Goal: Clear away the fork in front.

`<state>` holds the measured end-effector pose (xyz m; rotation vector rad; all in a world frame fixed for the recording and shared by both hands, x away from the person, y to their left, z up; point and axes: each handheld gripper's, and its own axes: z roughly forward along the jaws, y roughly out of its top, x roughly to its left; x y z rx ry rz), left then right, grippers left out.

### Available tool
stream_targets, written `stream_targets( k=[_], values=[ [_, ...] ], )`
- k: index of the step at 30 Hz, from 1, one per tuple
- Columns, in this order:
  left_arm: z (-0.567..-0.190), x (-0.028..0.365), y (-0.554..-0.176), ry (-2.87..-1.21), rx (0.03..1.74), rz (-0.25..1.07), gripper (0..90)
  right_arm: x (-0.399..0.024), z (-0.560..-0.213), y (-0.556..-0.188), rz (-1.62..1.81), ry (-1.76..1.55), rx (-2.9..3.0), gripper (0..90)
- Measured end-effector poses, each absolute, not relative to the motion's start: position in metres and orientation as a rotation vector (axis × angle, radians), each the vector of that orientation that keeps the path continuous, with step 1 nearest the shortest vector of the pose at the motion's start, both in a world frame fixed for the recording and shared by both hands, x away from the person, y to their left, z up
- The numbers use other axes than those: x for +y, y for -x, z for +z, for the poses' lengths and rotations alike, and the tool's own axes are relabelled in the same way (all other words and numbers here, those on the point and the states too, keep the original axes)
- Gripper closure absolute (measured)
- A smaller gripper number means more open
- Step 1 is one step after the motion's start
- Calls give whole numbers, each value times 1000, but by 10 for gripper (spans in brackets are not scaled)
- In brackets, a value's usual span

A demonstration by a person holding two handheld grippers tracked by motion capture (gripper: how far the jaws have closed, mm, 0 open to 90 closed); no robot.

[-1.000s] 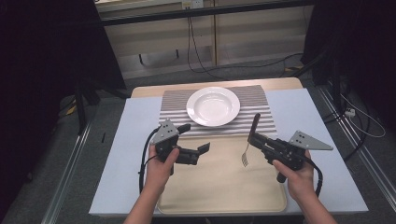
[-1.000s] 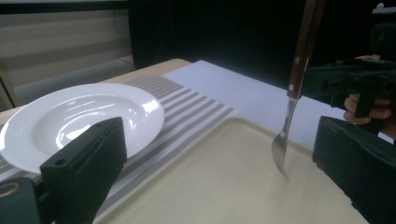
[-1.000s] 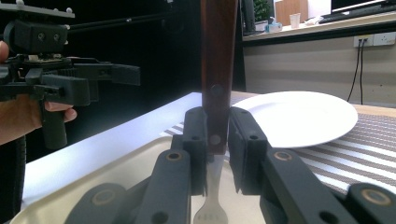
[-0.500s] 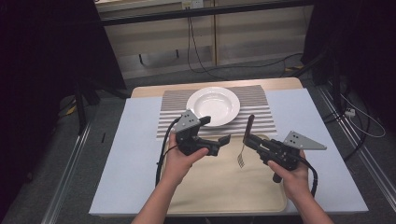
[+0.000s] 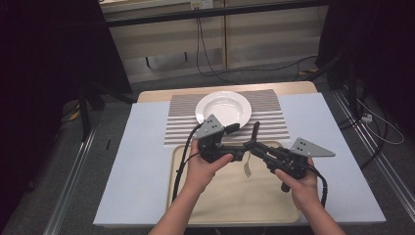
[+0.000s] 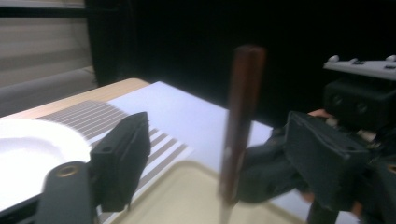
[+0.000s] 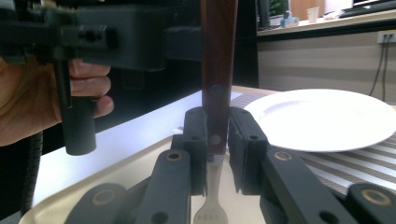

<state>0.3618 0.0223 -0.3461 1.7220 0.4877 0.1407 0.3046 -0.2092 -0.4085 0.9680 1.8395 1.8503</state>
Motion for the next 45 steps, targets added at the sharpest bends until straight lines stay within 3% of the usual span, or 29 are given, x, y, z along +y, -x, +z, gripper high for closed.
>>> stream_targets(
  k=[3, 5, 6, 7, 9, 10, 12, 13, 17, 23, 36, 45],
  values=[
    [-345, 16, -361, -1702, 479, 93, 629, -204, -408, -305, 1862, -962, 1842, 782],
    [-343, 15, -361, -1703, 483, 96, 656, -203, -408, -305, 1863, -955, 1848, 782],
    [-342, 16, -362, -1693, 490, 84, 757, -202, -407, -304, 1863, -952, 1852, 788],
    [-341, 18, -363, -1693, 490, 70, 765, -202, -407, -304, 1862, -946, 1846, 858],
    [-340, 25, -365, -1695, 506, 63, 800, -203, -406, -304, 1881, -932, 1845, 775],
    [-340, 30, -366, -1685, 505, 38, 807, -204, -405, -304, 1872, -930, 1844, 723],
    [-339, 39, -367, -1684, 515, 30, 809, -206, -403, -302, 1842, -922, 1845, 707],
    [-338, 43, -367, -1692, 514, 27, 809, -209, -404, -302, 1821, -928, 1845, 608],
    [-339, 59, -369, -1690, 528, -4, 810, -212, -406, -301, 1775, -940, 1856, 546],
    [-343, 81, -371, -1725, 546, -37, 809, -221, -412, -303, 1676, -993, 1864, 380],
    [-352, 122, -374, -1747, 619, -110, 809, -225, -418, -303, 1589, -1005, 1895, 246],
    [-366, 148, -379, -1769, 672, -150, 809, -231, -421, -303, 1580, -1032, 1880, 224]
  ],
)
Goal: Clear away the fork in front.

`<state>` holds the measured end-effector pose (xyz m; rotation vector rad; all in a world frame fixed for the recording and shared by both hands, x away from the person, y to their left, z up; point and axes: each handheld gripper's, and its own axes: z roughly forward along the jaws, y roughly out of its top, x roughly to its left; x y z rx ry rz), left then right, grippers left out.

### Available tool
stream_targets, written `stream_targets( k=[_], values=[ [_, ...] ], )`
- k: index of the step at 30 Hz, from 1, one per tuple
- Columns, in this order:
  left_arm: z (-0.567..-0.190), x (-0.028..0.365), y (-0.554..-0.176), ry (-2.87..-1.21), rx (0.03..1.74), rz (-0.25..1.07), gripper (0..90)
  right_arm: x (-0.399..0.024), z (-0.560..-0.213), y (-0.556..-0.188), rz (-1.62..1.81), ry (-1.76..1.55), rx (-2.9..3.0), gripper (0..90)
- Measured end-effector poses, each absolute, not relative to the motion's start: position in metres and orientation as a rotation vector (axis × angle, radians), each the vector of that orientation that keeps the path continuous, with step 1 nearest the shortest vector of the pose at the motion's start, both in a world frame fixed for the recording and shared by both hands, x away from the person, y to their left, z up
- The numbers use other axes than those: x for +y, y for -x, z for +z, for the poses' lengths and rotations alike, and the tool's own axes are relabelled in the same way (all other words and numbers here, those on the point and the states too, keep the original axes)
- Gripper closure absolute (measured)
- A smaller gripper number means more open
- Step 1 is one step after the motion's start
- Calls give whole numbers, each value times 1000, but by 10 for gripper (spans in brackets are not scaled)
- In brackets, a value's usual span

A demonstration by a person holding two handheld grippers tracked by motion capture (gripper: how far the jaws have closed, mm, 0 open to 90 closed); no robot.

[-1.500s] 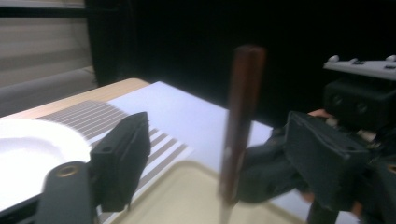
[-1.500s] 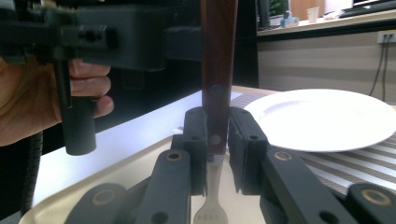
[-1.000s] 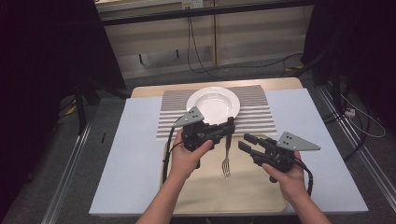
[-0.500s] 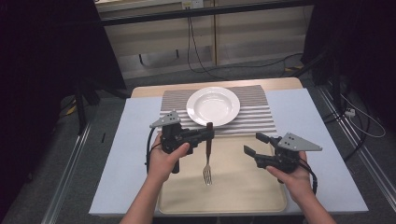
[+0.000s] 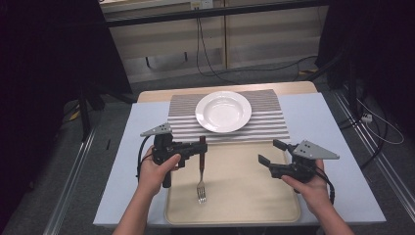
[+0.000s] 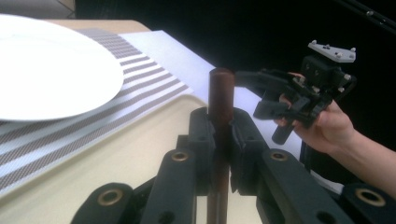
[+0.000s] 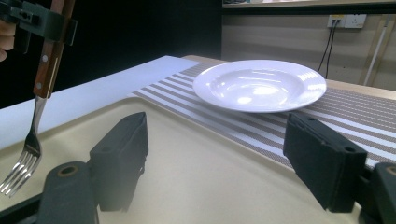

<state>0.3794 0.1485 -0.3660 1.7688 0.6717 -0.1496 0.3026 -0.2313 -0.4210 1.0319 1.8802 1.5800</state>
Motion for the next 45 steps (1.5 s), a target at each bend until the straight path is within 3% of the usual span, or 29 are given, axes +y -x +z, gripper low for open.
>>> stream_targets(
  k=[9, 23, 45],
  values=[
    [-380, 160, -382, -1784, 689, -170, 808, -236, -423, -300, 1574, -1054, 1870, 219],
    [-410, 182, -390, -1864, 757, -22, 729, -236, -425, -301, 1585, -1063, 1872, 218],
    [-439, 194, -396, -1889, 821, 37, 656, -239, -425, -300, 1580, -1060, 1868, 217]
  ],
)
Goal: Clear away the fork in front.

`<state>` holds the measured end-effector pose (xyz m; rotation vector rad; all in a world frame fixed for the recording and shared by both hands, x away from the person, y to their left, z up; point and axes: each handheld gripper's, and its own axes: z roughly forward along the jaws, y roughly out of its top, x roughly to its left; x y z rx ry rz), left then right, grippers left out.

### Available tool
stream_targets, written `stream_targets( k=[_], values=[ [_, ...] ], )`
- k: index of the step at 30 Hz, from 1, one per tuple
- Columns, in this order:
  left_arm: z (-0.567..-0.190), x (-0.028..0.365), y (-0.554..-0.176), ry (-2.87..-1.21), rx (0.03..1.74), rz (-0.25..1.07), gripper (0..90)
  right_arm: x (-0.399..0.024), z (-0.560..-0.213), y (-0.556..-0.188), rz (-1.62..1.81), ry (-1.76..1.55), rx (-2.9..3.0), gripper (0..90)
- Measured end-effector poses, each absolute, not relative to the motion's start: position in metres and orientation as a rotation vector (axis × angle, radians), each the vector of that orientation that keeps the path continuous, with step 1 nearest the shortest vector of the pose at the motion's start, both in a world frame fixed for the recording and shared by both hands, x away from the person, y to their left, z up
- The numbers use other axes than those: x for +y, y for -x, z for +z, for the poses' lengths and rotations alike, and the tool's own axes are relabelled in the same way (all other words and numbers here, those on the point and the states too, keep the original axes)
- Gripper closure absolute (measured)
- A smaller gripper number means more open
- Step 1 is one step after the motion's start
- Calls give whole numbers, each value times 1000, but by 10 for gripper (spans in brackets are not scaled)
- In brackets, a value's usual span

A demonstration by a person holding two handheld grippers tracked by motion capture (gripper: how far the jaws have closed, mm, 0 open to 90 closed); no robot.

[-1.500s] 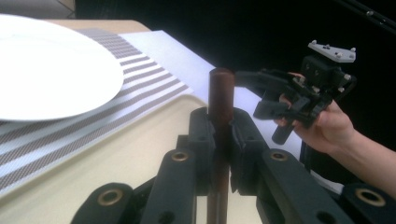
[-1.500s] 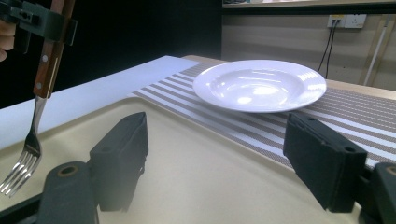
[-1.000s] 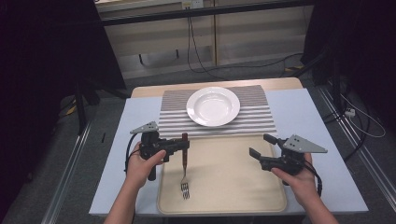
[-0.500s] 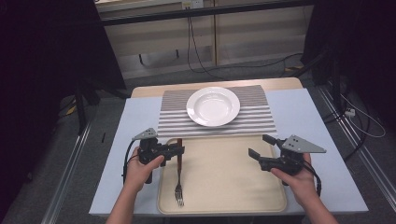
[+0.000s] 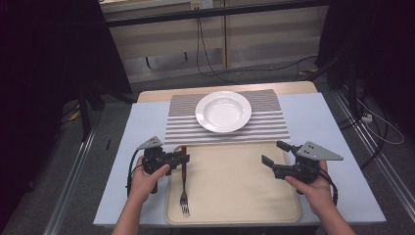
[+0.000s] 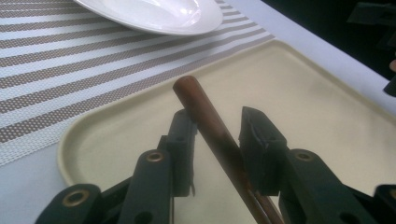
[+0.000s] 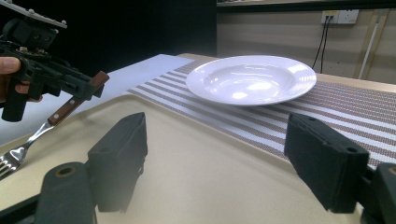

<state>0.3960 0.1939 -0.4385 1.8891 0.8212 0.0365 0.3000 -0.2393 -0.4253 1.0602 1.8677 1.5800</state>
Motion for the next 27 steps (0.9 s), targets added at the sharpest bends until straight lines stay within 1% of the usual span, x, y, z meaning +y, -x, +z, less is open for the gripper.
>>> stream_targets(
  k=[10, 27],
  values=[
    [-442, 195, -396, -1896, 817, 73, 640, -240, -425, -298, 1574, -1043, 1861, 206],
    [-452, 197, -398, -1924, 846, 98, 592, -242, -425, -298, 1582, -1053, 1854, 200]
  ],
)
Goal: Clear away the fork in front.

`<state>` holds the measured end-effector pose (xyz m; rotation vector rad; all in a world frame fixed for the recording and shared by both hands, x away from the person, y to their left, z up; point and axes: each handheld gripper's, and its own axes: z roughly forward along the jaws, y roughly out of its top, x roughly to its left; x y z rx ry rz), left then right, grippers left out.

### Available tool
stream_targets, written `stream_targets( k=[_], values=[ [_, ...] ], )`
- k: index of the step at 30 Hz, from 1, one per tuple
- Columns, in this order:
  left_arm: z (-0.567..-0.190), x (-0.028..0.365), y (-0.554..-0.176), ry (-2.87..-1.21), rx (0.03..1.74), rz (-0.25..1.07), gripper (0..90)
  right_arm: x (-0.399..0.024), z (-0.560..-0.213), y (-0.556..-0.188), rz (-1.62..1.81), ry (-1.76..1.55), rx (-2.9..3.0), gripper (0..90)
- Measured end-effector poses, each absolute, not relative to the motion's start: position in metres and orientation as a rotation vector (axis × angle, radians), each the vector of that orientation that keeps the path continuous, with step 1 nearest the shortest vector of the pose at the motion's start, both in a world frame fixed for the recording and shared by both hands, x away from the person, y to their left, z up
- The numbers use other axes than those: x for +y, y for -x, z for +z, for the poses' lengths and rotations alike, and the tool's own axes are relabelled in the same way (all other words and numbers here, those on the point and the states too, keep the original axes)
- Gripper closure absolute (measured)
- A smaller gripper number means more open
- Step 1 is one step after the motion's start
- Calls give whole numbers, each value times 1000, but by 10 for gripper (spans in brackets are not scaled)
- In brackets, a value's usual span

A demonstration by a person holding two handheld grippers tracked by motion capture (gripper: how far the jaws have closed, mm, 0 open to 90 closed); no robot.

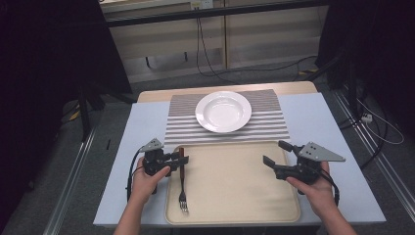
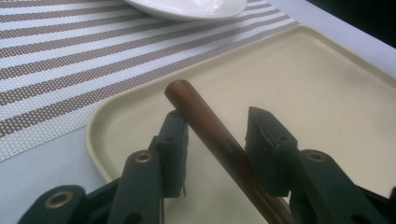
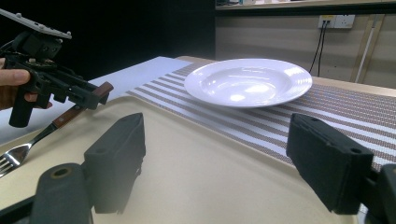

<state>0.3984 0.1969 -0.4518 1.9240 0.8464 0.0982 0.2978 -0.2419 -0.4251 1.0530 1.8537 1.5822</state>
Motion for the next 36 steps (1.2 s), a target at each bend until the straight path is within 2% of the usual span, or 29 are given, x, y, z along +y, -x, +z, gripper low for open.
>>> stream_targets(
  k=[8, 14, 18, 19, 22, 25, 36],
  values=[
    [-456, 199, -399, -1947, 875, 149, 523, -241, -426, -298, 1574, -1045, 1865, 196],
    [-446, 208, -389, -1928, 869, 179, 459, -246, -426, -292, 1518, -1051, 1897, 182],
    [-437, 222, -374, -1886, 871, 200, 361, -253, -427, -283, 1487, -1063, 1914, 165],
    [-435, 226, -370, -1885, 872, 211, 297, -255, -428, -281, 1479, -1068, 1923, 160],
    [-431, 236, -358, -1877, 851, 233, 283, -260, -430, -276, 1448, -1080, 1936, 153],
    [-431, 247, -347, -1866, 868, 240, 202, -264, -432, -273, 1439, -1098, 1936, 146],
    [-432, 261, -337, -1809, 901, 261, 123, -268, -439, -262, 1410, -1099, 1955, 134]
  ],
)
